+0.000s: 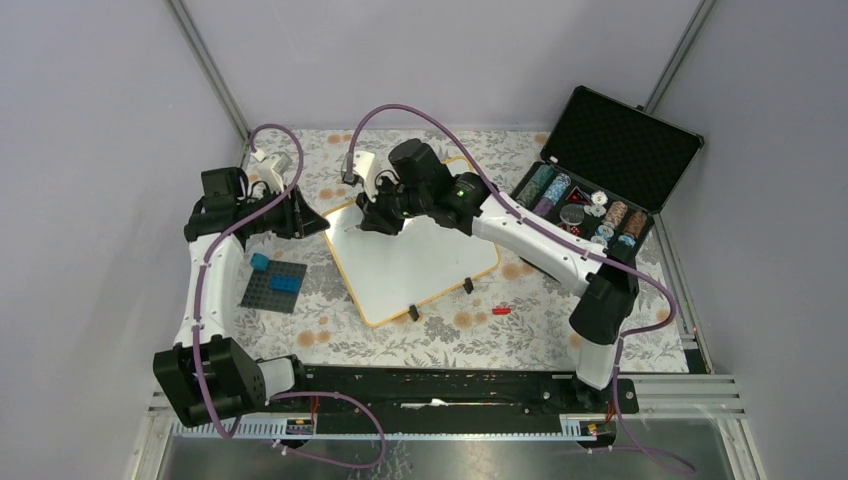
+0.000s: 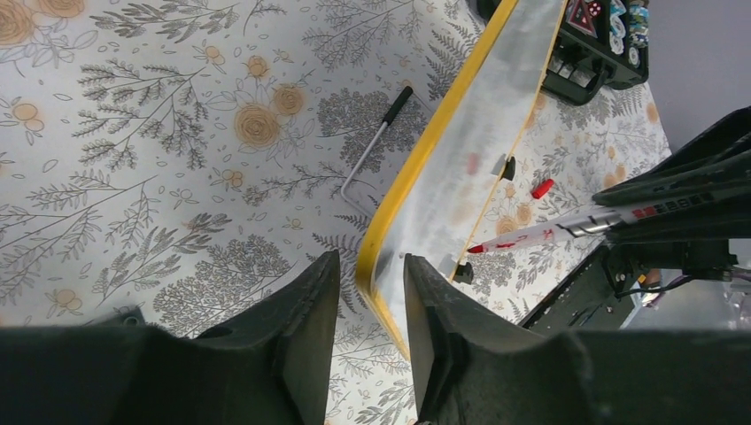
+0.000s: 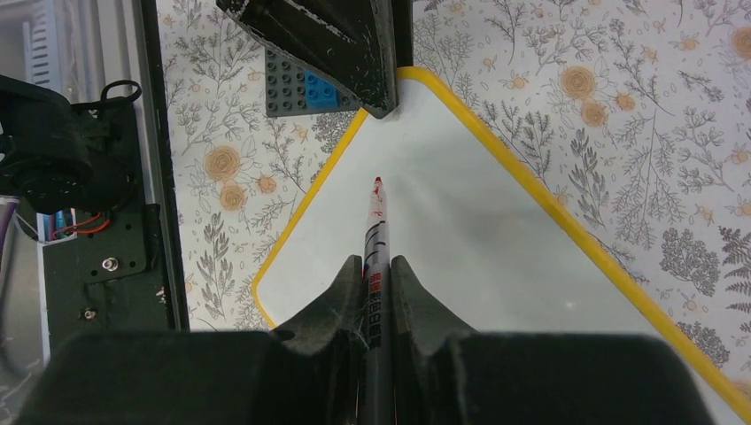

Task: Write a sentence on the whiteboard
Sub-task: Hold the whiteboard on the whiteboard stand, then write a sentence on the whiteboard.

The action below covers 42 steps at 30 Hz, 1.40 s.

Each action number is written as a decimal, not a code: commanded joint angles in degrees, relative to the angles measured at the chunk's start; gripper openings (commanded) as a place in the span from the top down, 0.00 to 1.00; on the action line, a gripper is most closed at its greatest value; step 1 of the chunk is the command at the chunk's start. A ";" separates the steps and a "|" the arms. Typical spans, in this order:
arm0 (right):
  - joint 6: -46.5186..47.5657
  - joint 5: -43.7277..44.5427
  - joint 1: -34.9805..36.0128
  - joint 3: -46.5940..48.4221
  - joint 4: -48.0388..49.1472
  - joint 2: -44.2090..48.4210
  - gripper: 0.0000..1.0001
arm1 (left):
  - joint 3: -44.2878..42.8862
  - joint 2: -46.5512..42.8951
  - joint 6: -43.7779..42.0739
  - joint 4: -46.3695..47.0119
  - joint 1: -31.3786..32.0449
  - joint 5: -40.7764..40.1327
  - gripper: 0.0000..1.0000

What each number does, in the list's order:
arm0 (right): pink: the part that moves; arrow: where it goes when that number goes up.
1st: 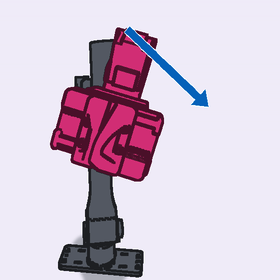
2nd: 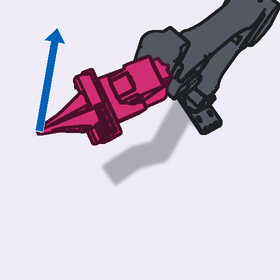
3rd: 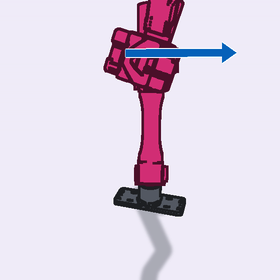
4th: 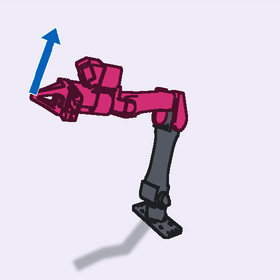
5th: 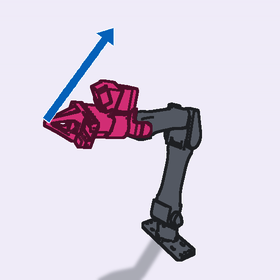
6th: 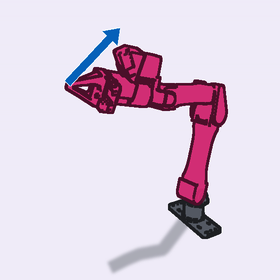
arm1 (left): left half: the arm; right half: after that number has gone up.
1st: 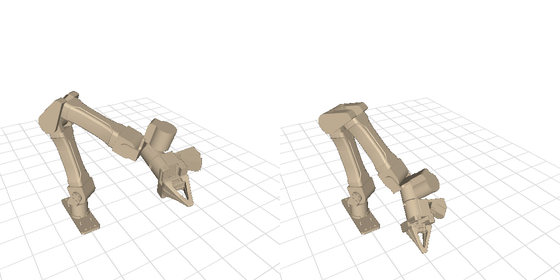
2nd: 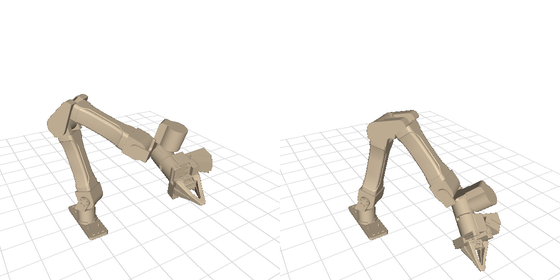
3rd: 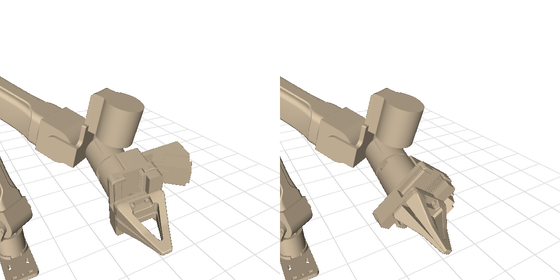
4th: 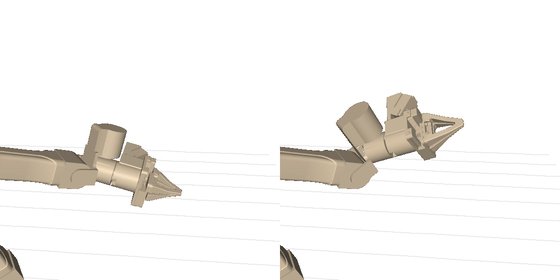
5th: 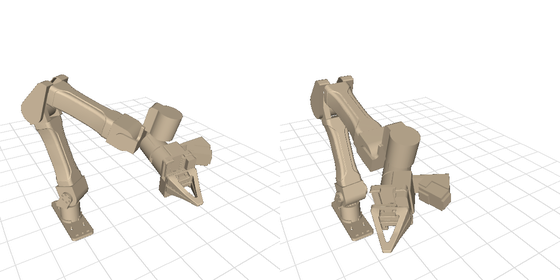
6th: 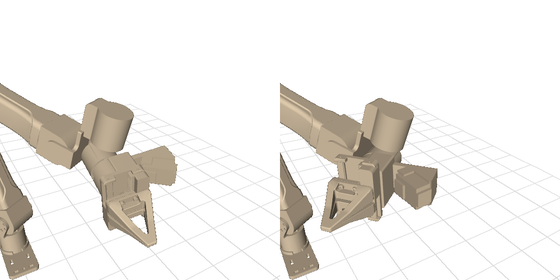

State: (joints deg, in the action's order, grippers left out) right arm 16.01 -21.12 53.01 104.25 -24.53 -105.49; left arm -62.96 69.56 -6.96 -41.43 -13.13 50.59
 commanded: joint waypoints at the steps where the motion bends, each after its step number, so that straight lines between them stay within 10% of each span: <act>1: -1.30 -1.77 0.78 3.51 2.37 -1.24 1.00 | -1.80 0.69 0.03 2.46 -0.23 3.39 0.66; 42: -0.03 4.73 1.12 4.86 2.21 -5.06 1.00 | -1.41 1.46 -0.18 2.60 -0.23 2.89 1.00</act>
State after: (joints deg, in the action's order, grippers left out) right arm 13.72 -21.34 53.98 109.10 -23.49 -112.40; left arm -62.96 71.09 -6.87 -40.93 -13.15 53.30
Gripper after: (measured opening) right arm 0.169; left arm 0.136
